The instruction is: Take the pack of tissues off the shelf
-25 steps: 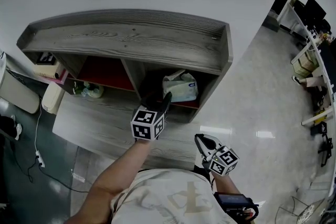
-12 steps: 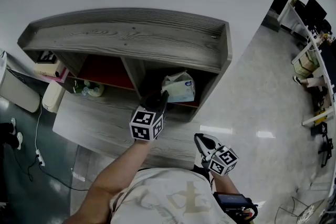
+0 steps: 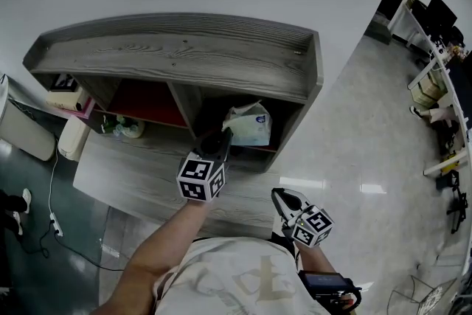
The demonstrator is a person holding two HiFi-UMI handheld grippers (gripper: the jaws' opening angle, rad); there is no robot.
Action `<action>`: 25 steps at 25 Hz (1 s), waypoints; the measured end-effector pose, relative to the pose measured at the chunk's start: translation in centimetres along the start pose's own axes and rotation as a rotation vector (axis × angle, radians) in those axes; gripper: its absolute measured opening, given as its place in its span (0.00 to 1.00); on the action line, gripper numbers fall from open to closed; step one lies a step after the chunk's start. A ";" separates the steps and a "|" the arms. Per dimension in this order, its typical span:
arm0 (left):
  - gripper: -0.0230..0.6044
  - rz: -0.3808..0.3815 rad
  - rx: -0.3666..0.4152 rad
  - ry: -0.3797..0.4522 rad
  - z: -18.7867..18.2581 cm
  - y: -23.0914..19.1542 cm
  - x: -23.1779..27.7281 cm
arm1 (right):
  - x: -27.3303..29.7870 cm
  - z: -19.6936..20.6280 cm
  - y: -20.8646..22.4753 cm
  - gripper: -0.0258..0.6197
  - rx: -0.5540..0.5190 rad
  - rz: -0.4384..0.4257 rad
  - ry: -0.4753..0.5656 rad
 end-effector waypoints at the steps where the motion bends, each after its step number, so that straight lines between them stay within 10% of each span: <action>1: 0.10 0.001 0.000 0.006 -0.1 0.0 -0.2 | 0.1 -0.1 0.0 0.05 -0.001 -0.002 0.000; 25: 0.09 0.020 -0.029 0.102 1.2 0.0 -6.1 | 2.0 -0.6 -1.9 0.05 -0.056 -0.097 -0.043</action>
Point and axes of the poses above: the fingertips, and each gripper's own axes: x forward along the fingers, y to its right, z out of its underside, the point moved 1 cm from there along -x, backward along the fingers, and after that the axes turned 15 degrees about -y, right-handed, at the moved point
